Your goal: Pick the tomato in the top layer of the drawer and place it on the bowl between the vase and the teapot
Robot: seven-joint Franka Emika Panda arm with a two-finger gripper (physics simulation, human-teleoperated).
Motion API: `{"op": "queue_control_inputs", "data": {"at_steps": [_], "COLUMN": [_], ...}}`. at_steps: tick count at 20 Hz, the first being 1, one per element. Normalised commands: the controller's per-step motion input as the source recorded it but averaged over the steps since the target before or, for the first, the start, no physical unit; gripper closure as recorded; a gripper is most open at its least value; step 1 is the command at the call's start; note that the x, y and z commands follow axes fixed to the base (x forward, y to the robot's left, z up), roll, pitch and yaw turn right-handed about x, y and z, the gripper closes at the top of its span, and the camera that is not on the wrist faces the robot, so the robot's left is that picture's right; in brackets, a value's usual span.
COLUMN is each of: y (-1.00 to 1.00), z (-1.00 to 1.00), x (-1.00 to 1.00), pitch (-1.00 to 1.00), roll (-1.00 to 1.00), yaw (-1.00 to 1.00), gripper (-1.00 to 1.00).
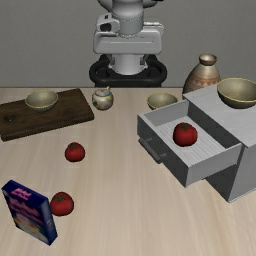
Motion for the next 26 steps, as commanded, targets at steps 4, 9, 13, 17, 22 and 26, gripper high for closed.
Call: {"op": "queue_control_inputs", "data": {"at_steps": [4,9,13,17,22,26], "y": [0.00,0.00,0.00,0.00,1.00,1.00], "z": [0.00,0.00,0.00,0.00,0.00,0.00], "x": [1.00,1.00,1.00,1.00,0.00,0.00], "pitch": [0.00,0.00,0.00,0.00,0.00,0.00], "roll": [0.00,0.00,0.00,0.00,0.00,0.00], "yaw": [0.00,0.00,0.00,0.00,0.00,0.00], "gripper": [-1.00,-1.00,-1.00,-1.00,-1.00,-1.00]}}
